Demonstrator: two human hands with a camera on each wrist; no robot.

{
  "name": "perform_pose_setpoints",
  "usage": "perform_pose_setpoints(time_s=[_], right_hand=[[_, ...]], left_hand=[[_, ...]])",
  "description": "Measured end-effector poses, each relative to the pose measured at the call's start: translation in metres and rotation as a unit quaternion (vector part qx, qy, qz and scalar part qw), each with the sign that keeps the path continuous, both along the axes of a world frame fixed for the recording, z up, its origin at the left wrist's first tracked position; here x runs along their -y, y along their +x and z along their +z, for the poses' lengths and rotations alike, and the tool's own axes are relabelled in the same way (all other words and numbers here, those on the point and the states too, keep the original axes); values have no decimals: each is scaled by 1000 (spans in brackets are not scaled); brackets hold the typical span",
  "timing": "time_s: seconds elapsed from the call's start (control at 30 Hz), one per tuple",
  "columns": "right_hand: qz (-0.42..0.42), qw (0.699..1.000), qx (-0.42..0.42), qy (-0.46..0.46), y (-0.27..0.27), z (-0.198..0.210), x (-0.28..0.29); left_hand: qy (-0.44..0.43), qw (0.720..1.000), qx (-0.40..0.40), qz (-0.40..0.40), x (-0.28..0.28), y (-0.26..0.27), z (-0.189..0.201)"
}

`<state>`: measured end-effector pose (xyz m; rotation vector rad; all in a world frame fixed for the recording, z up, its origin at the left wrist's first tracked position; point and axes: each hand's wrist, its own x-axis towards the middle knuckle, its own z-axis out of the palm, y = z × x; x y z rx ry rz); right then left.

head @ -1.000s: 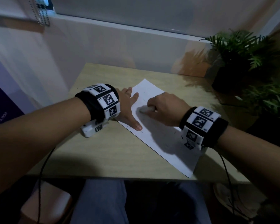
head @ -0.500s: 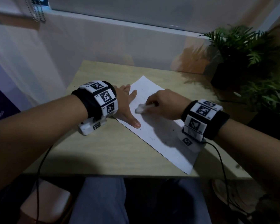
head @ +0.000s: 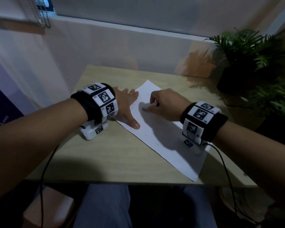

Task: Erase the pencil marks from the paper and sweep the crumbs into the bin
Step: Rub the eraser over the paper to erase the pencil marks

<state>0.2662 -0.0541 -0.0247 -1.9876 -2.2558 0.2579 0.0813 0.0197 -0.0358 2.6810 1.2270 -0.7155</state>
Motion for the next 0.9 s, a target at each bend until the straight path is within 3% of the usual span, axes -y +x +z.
perform_pose_setpoints(time_s=[0.13, 0.3, 0.47, 0.63, 0.73, 0.83, 0.9], right_hand=[[77, 996, -13, -40, -7, 7, 1], [-22, 999, 23, -4, 4, 3, -20], [95, 995, 6, -43, -13, 4, -1], [-35, 998, 46, -5, 14, 7, -14], [7, 997, 71, 13, 4, 1, 2], [78, 996, 40, -11, 1, 1, 12], [40, 998, 29, -27, 12, 6, 4]], left_hand=[[15, 1000, -4, 7, -8, -4, -5], [27, 1000, -14, 1, -8, -4, -7], [16, 1000, -8, 8, -12, -4, -9], [7, 1000, 4, -5, -11, -4, -8], [-1, 1000, 6, -17, -11, -2, -10], [-5, 1000, -6, -13, -10, -1, -9], [-1, 1000, -8, -18, -9, -1, -7]])
